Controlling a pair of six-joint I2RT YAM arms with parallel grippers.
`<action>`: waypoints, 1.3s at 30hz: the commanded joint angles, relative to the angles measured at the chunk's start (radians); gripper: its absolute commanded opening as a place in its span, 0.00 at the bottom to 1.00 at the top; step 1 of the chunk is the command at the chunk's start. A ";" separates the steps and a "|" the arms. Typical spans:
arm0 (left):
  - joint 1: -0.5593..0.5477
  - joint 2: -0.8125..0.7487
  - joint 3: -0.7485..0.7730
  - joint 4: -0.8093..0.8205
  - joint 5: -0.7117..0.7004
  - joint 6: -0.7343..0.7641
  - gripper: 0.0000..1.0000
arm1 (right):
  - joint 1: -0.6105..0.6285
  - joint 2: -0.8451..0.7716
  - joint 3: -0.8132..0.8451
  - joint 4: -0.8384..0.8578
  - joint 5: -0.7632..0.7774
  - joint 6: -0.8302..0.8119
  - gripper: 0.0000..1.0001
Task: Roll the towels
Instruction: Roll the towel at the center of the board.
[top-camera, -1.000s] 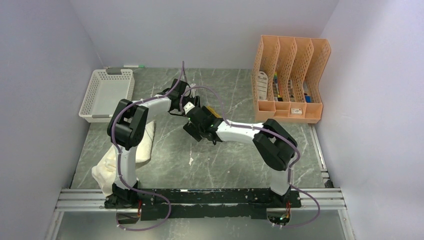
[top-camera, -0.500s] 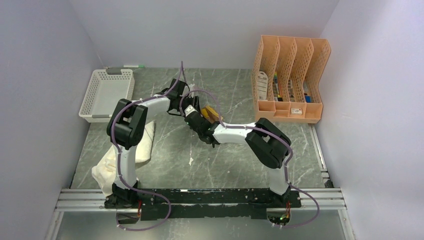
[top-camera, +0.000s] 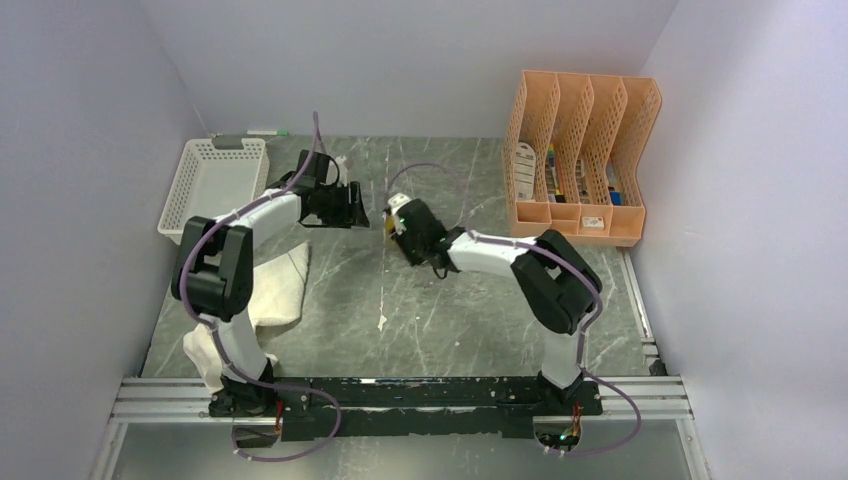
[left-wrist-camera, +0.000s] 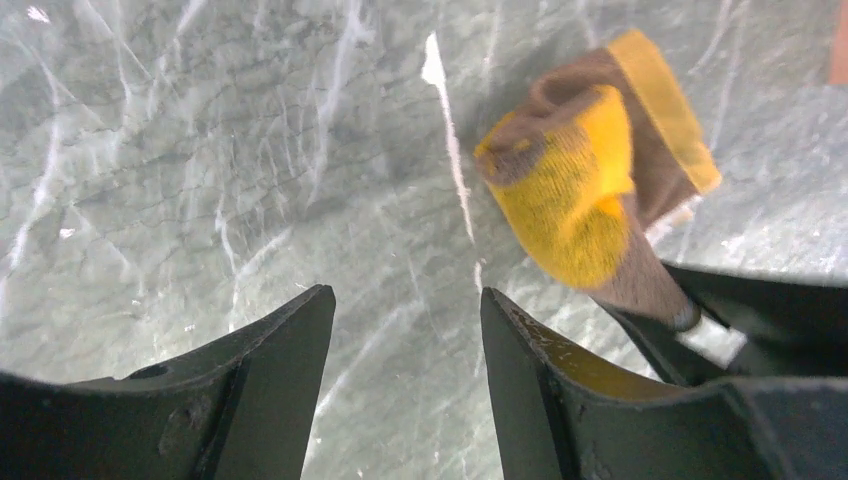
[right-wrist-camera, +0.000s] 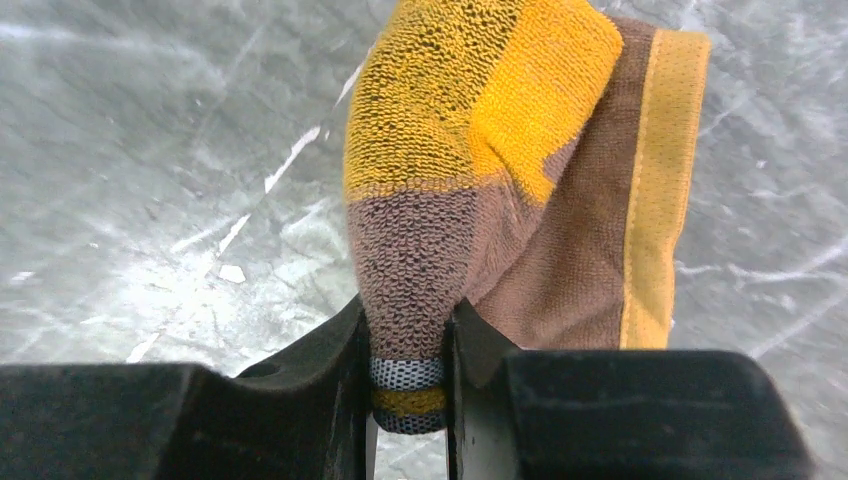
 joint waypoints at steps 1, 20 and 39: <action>-0.009 -0.113 -0.049 0.023 -0.057 0.011 0.68 | -0.144 -0.043 -0.027 0.082 -0.426 0.173 0.11; -0.116 -0.055 -0.099 0.254 0.069 -0.088 0.67 | -0.383 0.225 -0.013 0.224 -1.076 0.539 0.21; -0.175 0.076 -0.019 0.230 0.010 -0.100 0.66 | -0.351 0.218 -0.049 0.153 -1.021 0.469 0.44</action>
